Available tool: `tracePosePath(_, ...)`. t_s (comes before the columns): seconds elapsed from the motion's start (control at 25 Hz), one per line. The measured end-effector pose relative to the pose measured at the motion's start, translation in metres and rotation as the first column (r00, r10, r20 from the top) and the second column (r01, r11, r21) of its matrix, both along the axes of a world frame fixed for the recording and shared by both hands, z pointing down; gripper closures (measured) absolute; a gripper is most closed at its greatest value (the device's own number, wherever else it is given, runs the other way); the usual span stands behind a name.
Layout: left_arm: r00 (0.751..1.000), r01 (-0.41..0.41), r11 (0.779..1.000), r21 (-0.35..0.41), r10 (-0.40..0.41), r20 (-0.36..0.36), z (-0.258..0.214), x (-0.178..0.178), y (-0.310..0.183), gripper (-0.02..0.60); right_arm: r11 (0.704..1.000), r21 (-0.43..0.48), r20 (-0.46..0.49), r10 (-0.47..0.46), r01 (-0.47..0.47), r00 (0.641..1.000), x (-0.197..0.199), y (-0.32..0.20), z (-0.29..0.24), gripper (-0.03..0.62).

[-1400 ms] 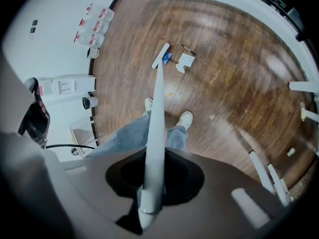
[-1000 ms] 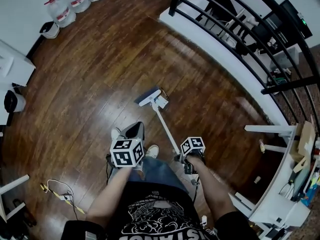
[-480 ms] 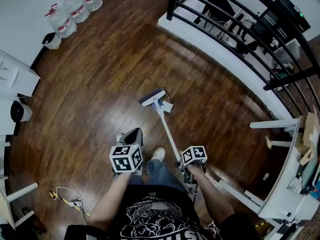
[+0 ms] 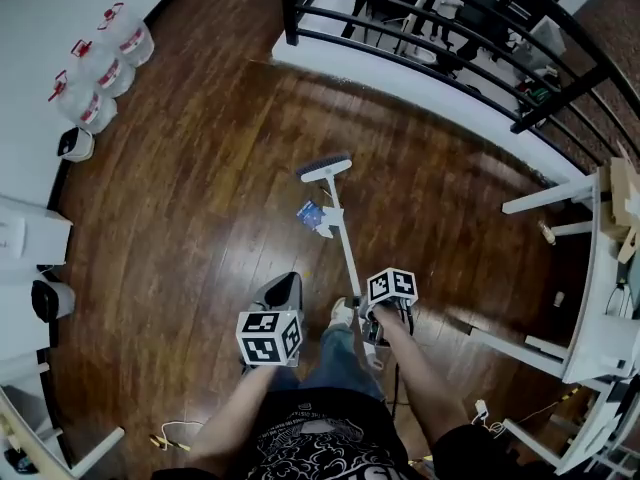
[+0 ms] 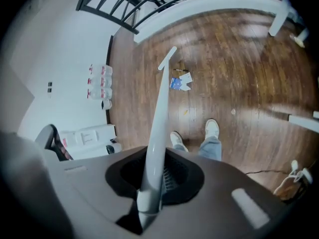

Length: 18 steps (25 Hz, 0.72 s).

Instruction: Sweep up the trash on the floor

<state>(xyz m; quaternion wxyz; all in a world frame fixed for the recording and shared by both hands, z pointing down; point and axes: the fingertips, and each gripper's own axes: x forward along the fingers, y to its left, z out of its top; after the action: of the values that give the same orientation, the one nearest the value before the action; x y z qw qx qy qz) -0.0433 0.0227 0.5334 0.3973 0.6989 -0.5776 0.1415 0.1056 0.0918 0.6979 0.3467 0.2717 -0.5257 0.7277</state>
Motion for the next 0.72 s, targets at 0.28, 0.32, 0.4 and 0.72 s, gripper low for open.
tracePosePath(0.28,0.991,-0.133,0.991,-0.014,0.133,0.006,0.006,-0.057,0.007,0.577,0.972,-0.050,-0.031,0.228,-0.229,0.973,-0.064,-0.026,0.028,0.542)
tracePosePath(0.32,0.991,-0.134,0.991,-0.016,0.134,0.009,0.010,-0.070,0.008,0.577,0.967,-0.056,-0.040,0.246,-0.248,0.969,-0.072,-0.026,0.034,0.542)
tracePosePath(0.4,0.990,-0.138,0.990,-0.026,0.138,0.016,0.018,-0.096,0.011,0.577,0.955,-0.084,-0.058,0.279,-0.283,0.959,-0.090,-0.016,0.044,0.540)
tracePosePath(0.72,0.988,-0.156,0.987,-0.035,0.155,-0.013,0.024,-0.136,0.022,0.577,0.870,-0.261,-0.030,0.425,-0.418,0.905,-0.140,0.053,0.050,0.548)
